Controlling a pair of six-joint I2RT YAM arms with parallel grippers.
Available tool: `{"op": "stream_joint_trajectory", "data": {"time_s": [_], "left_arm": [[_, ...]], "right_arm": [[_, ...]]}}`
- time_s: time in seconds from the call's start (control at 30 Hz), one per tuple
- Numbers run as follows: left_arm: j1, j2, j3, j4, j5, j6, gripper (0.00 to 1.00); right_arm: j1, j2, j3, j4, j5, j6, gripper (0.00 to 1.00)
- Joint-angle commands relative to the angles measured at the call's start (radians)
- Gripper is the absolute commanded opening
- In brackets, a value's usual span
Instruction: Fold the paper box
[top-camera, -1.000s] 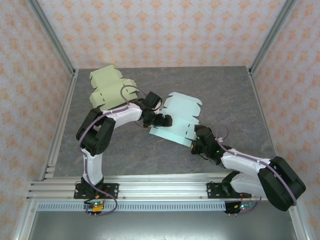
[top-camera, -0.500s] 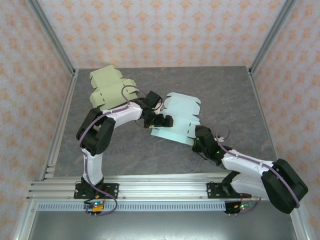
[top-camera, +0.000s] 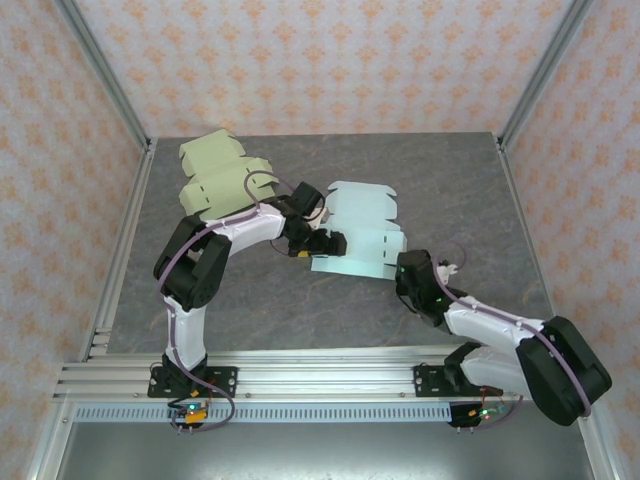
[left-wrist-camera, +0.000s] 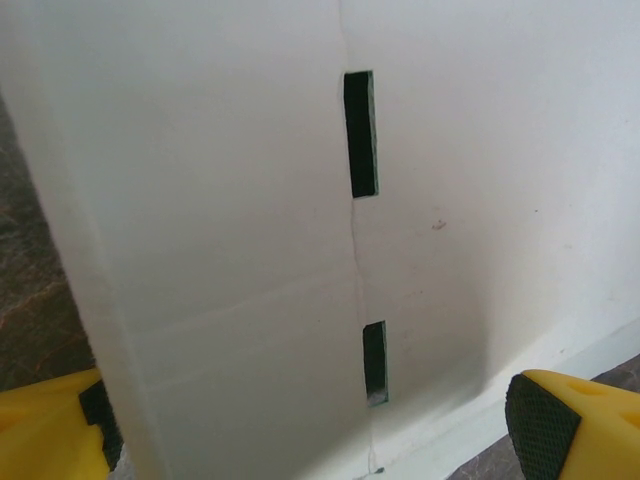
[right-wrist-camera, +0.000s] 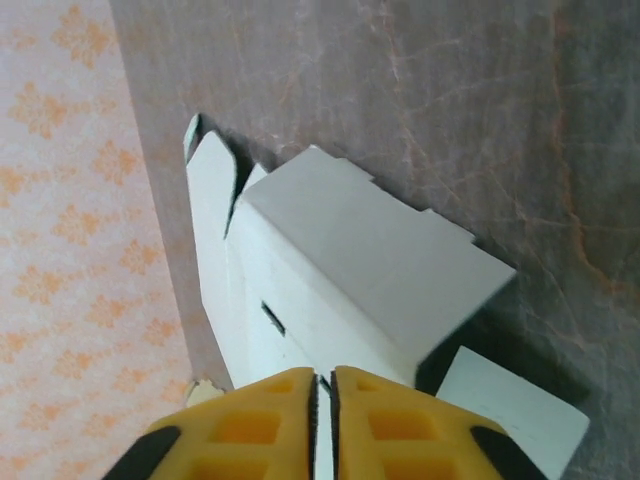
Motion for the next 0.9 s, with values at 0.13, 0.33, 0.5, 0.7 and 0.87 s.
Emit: {"op": "stream_joint_trajectory", "data": {"time_s": [0.13,0.33,0.5,0.7,0.87], "left_arm": [[0.020,-0.048,-0.008,-0.022,-0.014,0.008,0.99],[0.019,-0.031,0.005,0.027,-0.019,-0.010,0.98],[0.002,0.000,0.018,0.010,-0.040,-0.002,0.97],[-0.003,0.014,0.024,0.003,-0.028,0.004,0.97],[-0.004,0.043,0.032,0.004,-0.021,0.005,0.96]], "right_arm": [[-0.051,-0.142,0.008,-0.181,-0.007,-0.036,0.49],[-0.050,-0.128,-0.070,-0.053,-0.100,-0.026,0.74],[-0.051,0.045,-0.073,0.155,-0.156,-0.040,0.81],[-0.088,0.189,0.013,0.226,-0.191,-0.204,0.69],[-0.143,0.270,0.002,0.358,-0.206,-0.281,0.58]]}}
